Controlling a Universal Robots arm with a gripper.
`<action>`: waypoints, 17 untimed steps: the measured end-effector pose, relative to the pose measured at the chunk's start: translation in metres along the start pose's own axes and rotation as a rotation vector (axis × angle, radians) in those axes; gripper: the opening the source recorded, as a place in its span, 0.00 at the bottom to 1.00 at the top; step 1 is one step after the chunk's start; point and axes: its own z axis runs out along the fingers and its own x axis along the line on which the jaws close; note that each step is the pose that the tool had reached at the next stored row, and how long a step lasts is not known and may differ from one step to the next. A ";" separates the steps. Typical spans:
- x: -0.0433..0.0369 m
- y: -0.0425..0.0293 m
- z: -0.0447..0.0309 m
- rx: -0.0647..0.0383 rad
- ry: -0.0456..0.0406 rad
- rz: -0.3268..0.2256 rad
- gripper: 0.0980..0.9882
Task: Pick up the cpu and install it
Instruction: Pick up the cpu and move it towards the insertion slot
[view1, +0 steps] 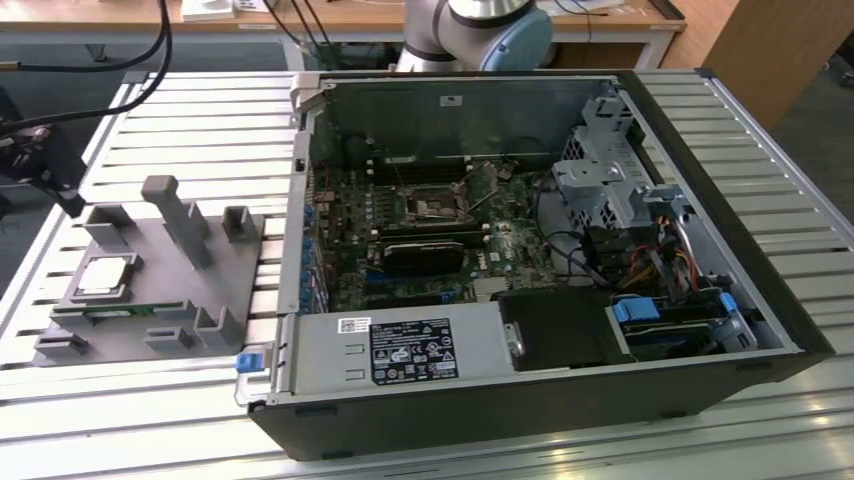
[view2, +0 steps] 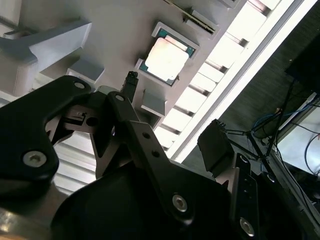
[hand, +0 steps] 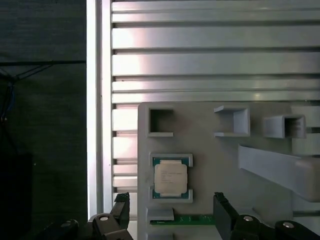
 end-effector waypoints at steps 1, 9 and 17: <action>0.0000 -0.0003 0.0017 0.000 0.0004 -0.005 0.74; 0.0000 -0.0011 0.0163 0.000 0.0104 -0.009 0.74; 0.0000 -0.0016 0.0265 0.000 0.0116 -0.009 0.74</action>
